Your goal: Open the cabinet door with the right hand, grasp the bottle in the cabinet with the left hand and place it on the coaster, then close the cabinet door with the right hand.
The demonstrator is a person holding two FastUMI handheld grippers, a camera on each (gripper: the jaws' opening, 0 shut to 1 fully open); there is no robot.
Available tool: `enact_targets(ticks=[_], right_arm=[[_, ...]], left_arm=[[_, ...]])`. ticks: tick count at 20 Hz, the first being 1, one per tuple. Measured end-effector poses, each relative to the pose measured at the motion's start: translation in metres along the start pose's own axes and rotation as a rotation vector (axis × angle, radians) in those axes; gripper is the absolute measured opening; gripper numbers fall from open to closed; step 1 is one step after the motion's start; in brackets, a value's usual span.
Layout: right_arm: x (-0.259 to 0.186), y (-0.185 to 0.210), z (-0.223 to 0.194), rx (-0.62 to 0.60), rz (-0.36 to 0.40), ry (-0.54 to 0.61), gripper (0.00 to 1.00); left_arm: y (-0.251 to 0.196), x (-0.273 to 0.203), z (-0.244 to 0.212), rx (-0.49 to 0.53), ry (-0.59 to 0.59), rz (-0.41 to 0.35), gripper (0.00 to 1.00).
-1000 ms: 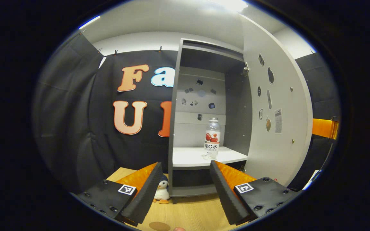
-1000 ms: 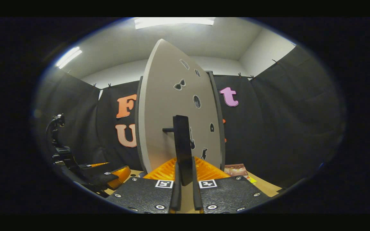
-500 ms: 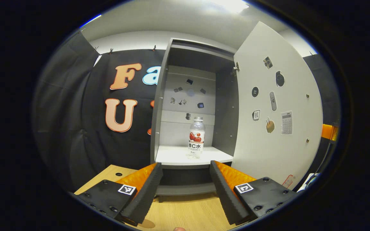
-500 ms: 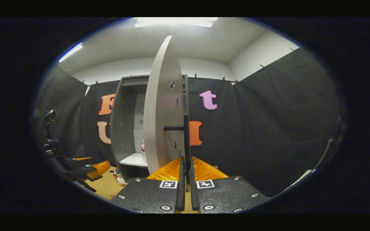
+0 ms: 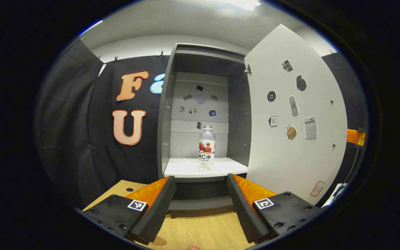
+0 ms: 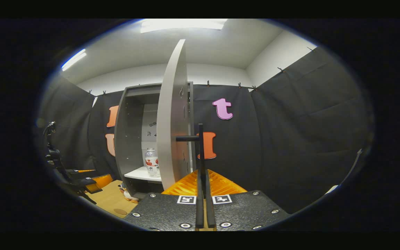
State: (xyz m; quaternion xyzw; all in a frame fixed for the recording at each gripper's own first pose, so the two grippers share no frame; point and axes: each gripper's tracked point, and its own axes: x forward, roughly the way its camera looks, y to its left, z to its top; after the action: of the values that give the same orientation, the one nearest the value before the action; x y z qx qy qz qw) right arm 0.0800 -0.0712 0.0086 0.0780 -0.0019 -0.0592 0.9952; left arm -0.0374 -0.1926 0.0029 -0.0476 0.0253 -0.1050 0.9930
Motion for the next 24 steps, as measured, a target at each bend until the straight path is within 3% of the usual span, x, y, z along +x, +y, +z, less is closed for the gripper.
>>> enact_targets(ticks=[3, 4, 5, 7, 8, 11, 13, 19, 20, 24], right_arm=[[-0.004, -0.003, 0.001, 0.003, -0.023, -0.005, 0.00], [-0.002, -0.008, 0.002, 0.003, -0.041, -0.010, 0.14], [-0.004, -0.010, 0.003, 0.007, -0.048, -0.012, 0.00], [-0.009, -0.005, 0.006, 0.027, -0.039, -0.021, 0.16], [-0.008, -0.004, 0.007, 0.031, -0.036, -0.026, 0.02], [-0.012, -0.007, 0.011, 0.018, -0.047, -0.037, 0.02], [-0.014, 0.000, 0.013, 0.012, -0.022, -0.044, 0.13], [-0.017, 0.021, 0.007, -0.019, 0.068, -0.006, 0.32], [-0.015, 0.022, 0.007, -0.030, 0.075, -0.009, 0.40], [-0.010, 0.039, 0.002, -0.030, 0.112, 0.004, 0.56]], left_arm=[[0.000, -0.003, -0.001, 0.007, 0.002, 0.006, 0.96], [0.000, -0.003, -0.002, 0.006, 0.003, 0.008, 0.96], [0.000, -0.002, -0.003, 0.005, 0.005, 0.008, 0.96], [0.000, -0.002, -0.004, 0.004, 0.007, 0.008, 0.96], [-0.002, -0.001, -0.003, 0.004, 0.007, 0.005, 0.96], [-0.005, 0.000, 0.001, 0.009, -0.002, -0.003, 0.96], [-0.005, 0.004, 0.003, 0.013, -0.007, -0.010, 0.96], [-0.002, 0.026, 0.011, 0.021, -0.023, -0.032, 0.96], [-0.001, 0.032, 0.012, 0.028, -0.027, -0.038, 0.96], [0.005, 0.061, 0.018, 0.033, -0.044, -0.067, 0.96]])
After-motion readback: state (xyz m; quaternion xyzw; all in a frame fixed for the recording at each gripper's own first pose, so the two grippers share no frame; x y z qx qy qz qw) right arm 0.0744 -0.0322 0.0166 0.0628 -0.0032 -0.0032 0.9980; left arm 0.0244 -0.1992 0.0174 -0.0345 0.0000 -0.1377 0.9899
